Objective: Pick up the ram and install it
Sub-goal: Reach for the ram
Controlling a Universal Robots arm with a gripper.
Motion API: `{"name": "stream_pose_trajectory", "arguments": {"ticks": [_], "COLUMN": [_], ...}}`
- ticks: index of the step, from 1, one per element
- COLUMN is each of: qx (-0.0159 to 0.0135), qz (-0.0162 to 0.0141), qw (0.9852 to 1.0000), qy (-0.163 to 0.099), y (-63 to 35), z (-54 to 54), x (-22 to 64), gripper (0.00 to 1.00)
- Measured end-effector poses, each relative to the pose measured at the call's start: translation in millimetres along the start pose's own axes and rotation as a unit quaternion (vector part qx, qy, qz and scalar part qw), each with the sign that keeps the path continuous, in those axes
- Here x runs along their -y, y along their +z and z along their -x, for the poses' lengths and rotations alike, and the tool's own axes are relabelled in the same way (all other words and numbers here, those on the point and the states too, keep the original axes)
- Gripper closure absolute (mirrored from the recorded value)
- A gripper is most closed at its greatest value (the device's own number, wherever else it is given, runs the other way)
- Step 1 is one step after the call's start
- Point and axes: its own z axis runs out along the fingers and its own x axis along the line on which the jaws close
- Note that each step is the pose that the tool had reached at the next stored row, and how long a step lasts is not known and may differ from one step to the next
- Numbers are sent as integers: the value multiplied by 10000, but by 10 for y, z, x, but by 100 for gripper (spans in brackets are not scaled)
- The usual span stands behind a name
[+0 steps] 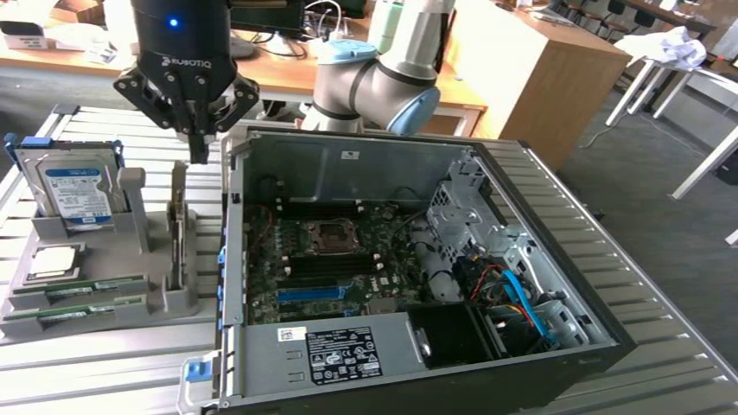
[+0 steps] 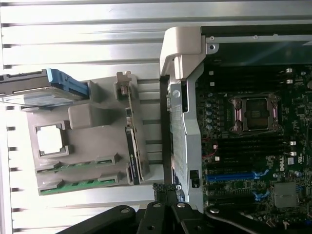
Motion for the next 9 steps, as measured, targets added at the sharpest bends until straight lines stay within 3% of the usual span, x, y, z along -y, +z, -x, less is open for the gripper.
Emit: {"name": "stream_pose_trajectory", "arguments": {"ticks": [9], "qx": [0], "qz": [0], "qw": [10000], "qy": [0], "y": [-2], "z": [-88], "x": [6], "gripper": [90]}}
